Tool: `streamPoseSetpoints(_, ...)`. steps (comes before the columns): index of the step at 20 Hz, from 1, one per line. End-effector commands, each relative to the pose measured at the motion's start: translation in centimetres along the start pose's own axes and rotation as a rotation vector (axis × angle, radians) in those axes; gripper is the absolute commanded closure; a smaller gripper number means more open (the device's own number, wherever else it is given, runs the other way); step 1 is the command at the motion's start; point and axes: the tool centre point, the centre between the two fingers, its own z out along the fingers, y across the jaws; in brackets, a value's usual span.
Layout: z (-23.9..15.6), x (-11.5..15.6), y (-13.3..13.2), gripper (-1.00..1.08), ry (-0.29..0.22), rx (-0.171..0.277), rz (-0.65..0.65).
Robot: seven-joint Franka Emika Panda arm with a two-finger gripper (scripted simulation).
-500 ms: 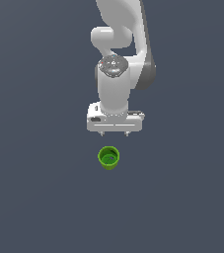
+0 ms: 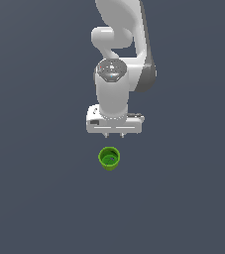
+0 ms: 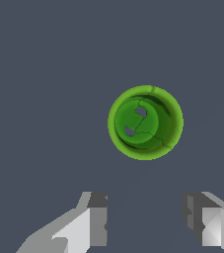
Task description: Pick up the object and move it to a goal position.
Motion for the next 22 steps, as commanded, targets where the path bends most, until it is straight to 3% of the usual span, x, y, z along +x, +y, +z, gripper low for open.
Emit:
streamPoseSetpoints(1,0.2,0.2,0.2,-0.20,-0.019,0.007,0.011)
streamPoseSetpoints(8,1.3,1.1,1.0,-0.20,-0.108,0.037,0.059)
streamPoseSetpoints(22,4.7,2.8,3.3,-0.20,-0.350,0.118,0.194)
